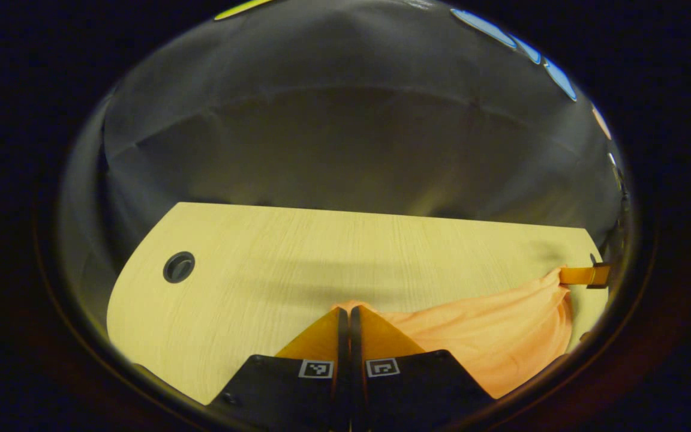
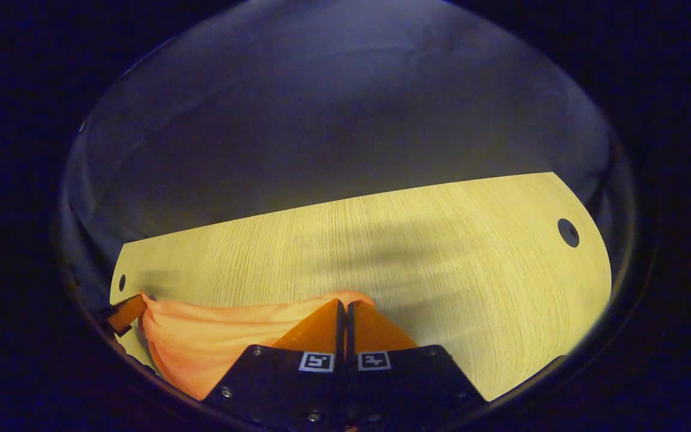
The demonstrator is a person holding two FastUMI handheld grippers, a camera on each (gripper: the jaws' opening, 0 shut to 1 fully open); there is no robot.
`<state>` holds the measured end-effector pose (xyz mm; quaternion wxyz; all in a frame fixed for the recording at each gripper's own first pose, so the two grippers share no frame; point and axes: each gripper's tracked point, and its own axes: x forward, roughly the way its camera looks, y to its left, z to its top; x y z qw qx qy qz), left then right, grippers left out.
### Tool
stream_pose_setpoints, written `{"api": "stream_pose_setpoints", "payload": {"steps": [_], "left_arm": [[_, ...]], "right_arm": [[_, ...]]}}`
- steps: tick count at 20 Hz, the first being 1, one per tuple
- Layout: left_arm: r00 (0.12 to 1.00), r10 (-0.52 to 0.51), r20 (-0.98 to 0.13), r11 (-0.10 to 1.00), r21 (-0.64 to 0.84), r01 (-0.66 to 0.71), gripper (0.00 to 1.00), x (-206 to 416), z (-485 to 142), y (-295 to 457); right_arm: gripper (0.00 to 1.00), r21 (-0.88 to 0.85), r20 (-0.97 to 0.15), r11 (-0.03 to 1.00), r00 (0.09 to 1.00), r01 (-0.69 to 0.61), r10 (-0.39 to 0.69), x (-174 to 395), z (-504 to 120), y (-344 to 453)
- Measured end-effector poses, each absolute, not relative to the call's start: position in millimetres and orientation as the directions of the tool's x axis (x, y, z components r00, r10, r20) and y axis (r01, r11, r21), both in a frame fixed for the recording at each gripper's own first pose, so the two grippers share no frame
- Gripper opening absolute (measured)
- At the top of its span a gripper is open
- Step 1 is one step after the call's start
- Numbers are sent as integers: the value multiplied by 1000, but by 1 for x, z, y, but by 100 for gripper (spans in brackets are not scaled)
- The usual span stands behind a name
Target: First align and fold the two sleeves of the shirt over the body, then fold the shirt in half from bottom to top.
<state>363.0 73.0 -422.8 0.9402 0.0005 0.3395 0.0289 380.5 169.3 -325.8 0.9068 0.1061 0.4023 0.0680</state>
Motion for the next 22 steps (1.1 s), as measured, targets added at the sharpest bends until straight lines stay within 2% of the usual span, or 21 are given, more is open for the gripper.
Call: {"api": "stream_pose_setpoints", "payload": {"steps": [4, 5, 8, 9, 10, 11, 12, 15, 22], "left_arm": [[781, 18, -625, 999, -16, -36, 11, 368, -419, 60], [783, 8, -622, 999, -23, -28, 28, 369, -418, 57], [794, 23, -608, 1000, -1, -29, 78, 370, -406, 56], [799, 28, -601, 1000, 8, -29, 95, 371, -401, 54], [806, 32, -591, 999, 14, -30, 96, 370, -396, 54], [814, 34, -579, 999, 17, -29, 96, 371, -392, 53], [822, 36, -568, 999, 22, -28, 96, 373, -385, 52], [836, 42, -547, 999, 48, -19, 96, 371, -361, 44], [886, 8, -464, 1000, 28, 6, 96, 348, -277, 23]], "right_arm": [[7, 237, -714, 970, 668, -51, 209, 379, -324, 169], [13, 242, -714, 969, 667, -54, 216, 377, -327, 169], [45, 262, -704, 963, 669, -67, 238, 371, -326, 172], [74, 258, -701, 964, 674, -66, 234, 369, -323, 173], [81, 259, -692, 963, 682, -74, 238, 368, -320, 178], [93, 242, -680, 967, 697, -79, 227, 371, -314, 179], [98, 220, -668, 972, 712, -86, 214, 369, -310, 176], [98, 155, -625, 983, 761, -99, 175, 372, -292, 173], [98, 179, -575, 976, 792, -123, 205, 372, -285, 176]]}}
